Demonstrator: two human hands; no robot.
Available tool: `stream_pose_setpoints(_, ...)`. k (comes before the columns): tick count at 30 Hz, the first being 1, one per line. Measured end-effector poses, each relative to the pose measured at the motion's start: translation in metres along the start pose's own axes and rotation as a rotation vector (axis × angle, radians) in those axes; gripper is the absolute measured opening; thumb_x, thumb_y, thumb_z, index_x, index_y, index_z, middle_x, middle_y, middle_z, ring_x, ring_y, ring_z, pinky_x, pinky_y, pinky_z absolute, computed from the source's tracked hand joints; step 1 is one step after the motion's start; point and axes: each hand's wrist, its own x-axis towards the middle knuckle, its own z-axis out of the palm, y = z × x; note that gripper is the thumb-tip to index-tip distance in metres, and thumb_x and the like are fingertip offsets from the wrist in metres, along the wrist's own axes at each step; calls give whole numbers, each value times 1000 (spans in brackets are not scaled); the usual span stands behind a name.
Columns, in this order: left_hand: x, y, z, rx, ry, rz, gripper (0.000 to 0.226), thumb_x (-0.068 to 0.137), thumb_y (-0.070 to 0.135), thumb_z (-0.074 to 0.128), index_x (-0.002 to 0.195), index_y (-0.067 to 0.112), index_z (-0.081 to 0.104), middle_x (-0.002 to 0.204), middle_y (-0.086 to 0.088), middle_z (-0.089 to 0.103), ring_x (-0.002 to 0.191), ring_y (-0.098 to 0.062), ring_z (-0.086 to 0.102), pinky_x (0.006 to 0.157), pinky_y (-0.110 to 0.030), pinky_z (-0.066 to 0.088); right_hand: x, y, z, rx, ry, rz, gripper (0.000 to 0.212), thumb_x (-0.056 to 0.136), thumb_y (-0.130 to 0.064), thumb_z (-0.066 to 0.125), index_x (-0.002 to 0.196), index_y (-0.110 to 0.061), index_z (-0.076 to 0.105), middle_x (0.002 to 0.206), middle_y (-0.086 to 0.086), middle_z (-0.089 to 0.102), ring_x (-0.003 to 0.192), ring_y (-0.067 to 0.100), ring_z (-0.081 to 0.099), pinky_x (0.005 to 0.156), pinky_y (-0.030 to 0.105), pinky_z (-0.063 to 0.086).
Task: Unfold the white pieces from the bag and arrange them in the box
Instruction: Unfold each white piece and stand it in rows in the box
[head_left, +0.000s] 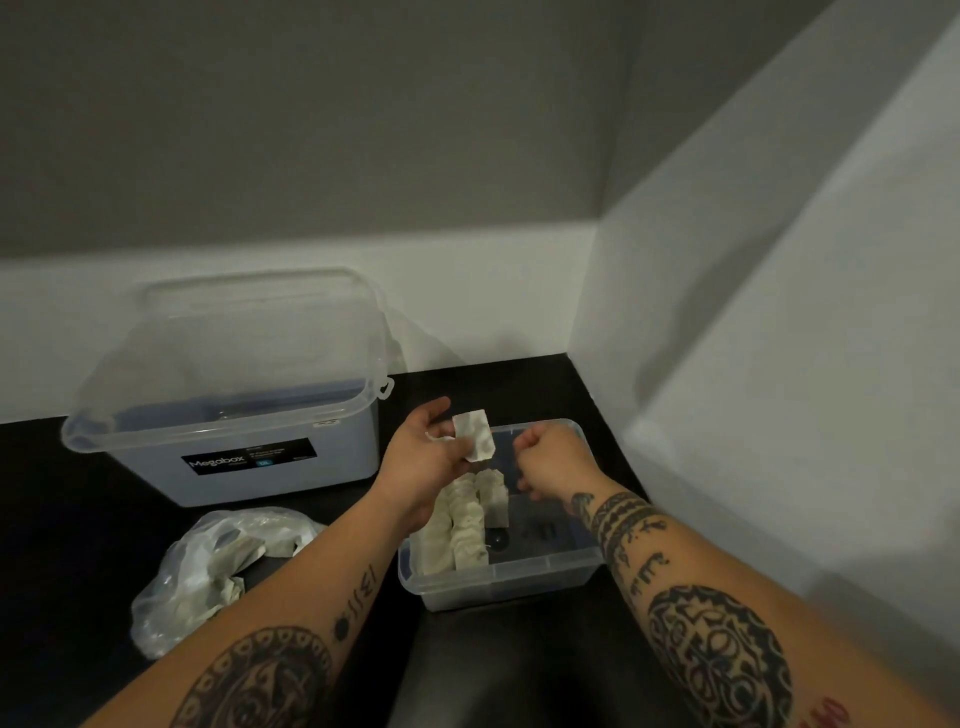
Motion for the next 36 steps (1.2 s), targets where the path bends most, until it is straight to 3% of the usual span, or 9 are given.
stream_pose_setpoints(2, -1, 2, 4, -33, 19, -10, 63, 92, -10, 63, 148, 11, 43, 113, -9, 69, 99, -24, 73, 66, -25, 60, -8, -4, -5, 123, 25, -123, 23, 97, -15, 60, 117, -25, 65, 108, -6, 65, 97, 12, 67, 83, 30, 60)
stream_pose_setpoints(5, 1, 4, 8, -152, 29, -90, 56, 95, -7, 61, 146, 9, 45, 116, -13, 67, 99, -28, 74, 65, -26, 60, -20, -5, -8, 106, 72, -445, 28, 93, -19, 71, 118, -31, 67, 114, -18, 56, 94, -3, 62, 78, 14, 52)
stream_pose_setpoints(10, -1, 8, 11, -200, 16, -204, 45, 96, -6, 61, 138, 8, 51, 126, -20, 62, 92, -29, 77, 61, -25, 60, -23, 3, -8, 39, 73, -605, 15, 93, -17, 71, 107, -20, 77, 109, -14, 59, 102, -2, 59, 90, 11, 48)
stream_pose_setpoints(15, -3, 7, 8, -52, 73, -188, 17, 102, 18, 61, 118, 15, 65, 115, -15, 69, 86, -25, 75, 67, -28, 60, -22, -2, -10, 229, 151, -445, 12, 94, -21, 70, 104, -22, 77, 104, -13, 68, 95, -1, 63, 80, 11, 47)
stream_pose_setpoints(20, -12, 6, 4, 213, 22, -34, 19, 101, 36, 60, 109, 23, 72, 106, -7, 71, 78, -18, 63, 70, -29, 55, -19, -2, -11, 237, 101, -312, 13, 95, -26, 70, 107, -27, 75, 99, -14, 73, 92, -1, 66, 78, 12, 49)
stream_pose_setpoints(25, -16, 5, 3, 402, -32, 129, 5, 97, 23, 68, 100, 22, 72, 95, -3, 72, 75, -12, 63, 65, -24, 53, -19, -3, -7, 278, 112, -321, 12, 92, -28, 73, 104, -29, 74, 97, -12, 73, 92, 0, 68, 80, 17, 53)
stream_pose_setpoints(29, -12, 4, -1, 414, -12, 130, 7, 99, 21, 66, 98, 22, 72, 92, -3, 71, 74, -12, 63, 65, -24, 52, -18, -2, -5, 284, 62, -343, 14, 90, -29, 76, 104, -31, 74, 96, -11, 74, 92, 1, 69, 85, 22, 56)
stream_pose_setpoints(33, -9, 1, -5, 416, 0, 133, 6, 98, 22, 67, 99, 24, 72, 94, -1, 72, 80, -14, 65, 67, -25, 54, -19, -2, -7, 200, 34, -324, 9, 91, -26, 74, 101, -27, 74, 91, -9, 73, 85, 3, 68, 78, 21, 54)
stream_pose_setpoints(36, -7, -2, -7, 399, 70, 142, 11, 99, 24, 65, 108, 27, 70, 101, 3, 70, 91, -15, 67, 70, -30, 59, -19, 2, -5, 27, -58, -229, 4, 95, -25, 68, 99, -28, 68, 93, -7, 70, 88, 7, 67, 82, 28, 57)
